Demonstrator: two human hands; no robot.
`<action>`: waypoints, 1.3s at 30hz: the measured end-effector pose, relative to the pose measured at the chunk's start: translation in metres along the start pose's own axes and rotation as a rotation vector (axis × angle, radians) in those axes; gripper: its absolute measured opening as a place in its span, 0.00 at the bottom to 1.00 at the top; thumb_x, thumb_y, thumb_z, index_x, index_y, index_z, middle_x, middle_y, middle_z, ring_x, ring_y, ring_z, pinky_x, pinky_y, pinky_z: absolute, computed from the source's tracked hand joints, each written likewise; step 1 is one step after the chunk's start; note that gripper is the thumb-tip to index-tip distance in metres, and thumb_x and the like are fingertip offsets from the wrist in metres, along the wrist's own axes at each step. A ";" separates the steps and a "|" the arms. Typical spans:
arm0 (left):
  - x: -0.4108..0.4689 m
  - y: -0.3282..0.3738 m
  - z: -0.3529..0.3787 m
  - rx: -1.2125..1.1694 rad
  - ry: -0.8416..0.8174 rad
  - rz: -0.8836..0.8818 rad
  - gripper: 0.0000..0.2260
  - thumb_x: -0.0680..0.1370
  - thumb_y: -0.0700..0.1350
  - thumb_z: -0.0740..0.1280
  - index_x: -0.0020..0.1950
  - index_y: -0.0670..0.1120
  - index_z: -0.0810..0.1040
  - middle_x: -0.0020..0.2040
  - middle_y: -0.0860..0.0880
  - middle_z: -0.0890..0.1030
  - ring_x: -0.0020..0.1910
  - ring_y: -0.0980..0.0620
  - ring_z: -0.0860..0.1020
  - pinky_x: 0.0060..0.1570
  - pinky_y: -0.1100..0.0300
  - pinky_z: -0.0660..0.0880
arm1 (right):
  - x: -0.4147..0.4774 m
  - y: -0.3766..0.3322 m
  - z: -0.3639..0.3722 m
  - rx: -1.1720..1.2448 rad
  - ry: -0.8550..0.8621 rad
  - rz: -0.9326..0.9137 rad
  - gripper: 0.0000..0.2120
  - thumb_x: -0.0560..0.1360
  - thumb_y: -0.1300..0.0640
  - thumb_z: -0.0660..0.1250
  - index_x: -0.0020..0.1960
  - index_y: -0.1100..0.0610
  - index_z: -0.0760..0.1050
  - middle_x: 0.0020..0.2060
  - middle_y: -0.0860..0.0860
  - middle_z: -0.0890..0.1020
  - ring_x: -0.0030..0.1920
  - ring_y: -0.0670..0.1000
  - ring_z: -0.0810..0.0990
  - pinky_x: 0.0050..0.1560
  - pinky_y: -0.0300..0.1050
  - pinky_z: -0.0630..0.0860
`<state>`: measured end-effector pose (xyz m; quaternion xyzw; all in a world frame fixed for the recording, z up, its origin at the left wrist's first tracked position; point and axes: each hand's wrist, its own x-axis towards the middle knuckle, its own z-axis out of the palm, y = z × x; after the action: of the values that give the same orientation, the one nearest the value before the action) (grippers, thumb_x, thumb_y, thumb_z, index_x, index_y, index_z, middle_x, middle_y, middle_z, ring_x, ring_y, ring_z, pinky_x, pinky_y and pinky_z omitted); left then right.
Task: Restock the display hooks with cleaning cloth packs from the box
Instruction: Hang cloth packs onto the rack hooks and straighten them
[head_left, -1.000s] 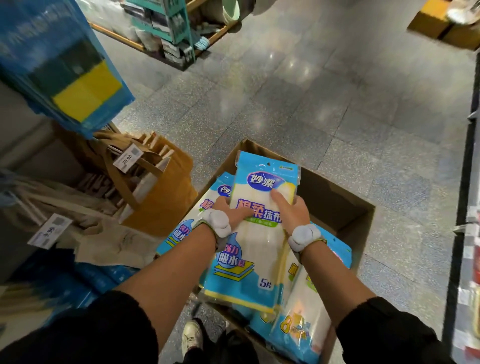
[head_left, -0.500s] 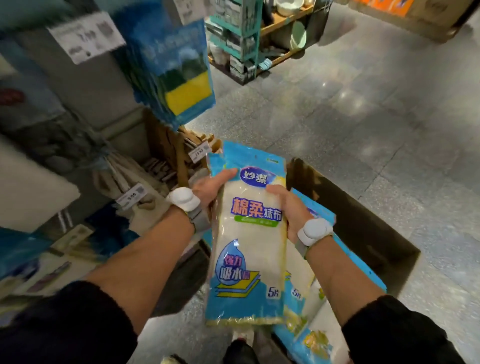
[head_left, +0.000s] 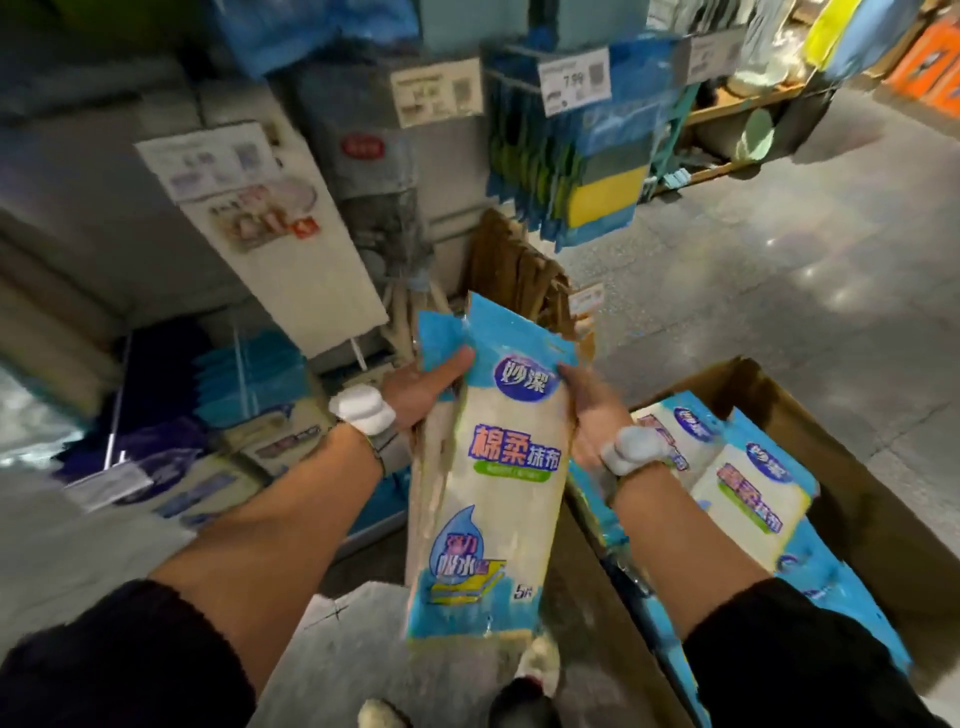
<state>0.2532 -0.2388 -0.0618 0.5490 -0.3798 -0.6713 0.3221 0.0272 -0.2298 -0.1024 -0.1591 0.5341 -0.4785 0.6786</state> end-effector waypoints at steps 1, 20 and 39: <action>-0.012 -0.003 -0.020 0.025 0.061 -0.002 0.14 0.82 0.57 0.66 0.59 0.49 0.80 0.65 0.43 0.82 0.65 0.41 0.81 0.68 0.44 0.75 | -0.011 0.007 0.022 0.005 -0.005 -0.004 0.29 0.69 0.50 0.75 0.67 0.59 0.77 0.62 0.63 0.82 0.59 0.63 0.82 0.60 0.67 0.78; -0.122 -0.060 -0.262 0.451 0.373 -0.023 0.19 0.78 0.56 0.70 0.65 0.48 0.81 0.62 0.42 0.84 0.61 0.42 0.82 0.67 0.46 0.75 | 0.000 0.152 0.134 -0.952 -0.090 -0.028 0.18 0.73 0.41 0.68 0.51 0.54 0.84 0.53 0.54 0.87 0.55 0.56 0.84 0.62 0.57 0.78; -0.106 -0.076 -0.291 0.472 0.334 -0.335 0.15 0.68 0.57 0.67 0.47 0.48 0.81 0.47 0.46 0.84 0.47 0.45 0.81 0.49 0.51 0.78 | 0.082 0.192 0.267 -1.375 -0.364 -0.030 0.18 0.84 0.59 0.57 0.71 0.63 0.72 0.68 0.64 0.76 0.69 0.62 0.74 0.70 0.51 0.68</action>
<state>0.5575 -0.1556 -0.1068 0.7656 -0.3711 -0.5094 0.1290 0.3513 -0.2817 -0.1880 -0.6360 0.5910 -0.0082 0.4962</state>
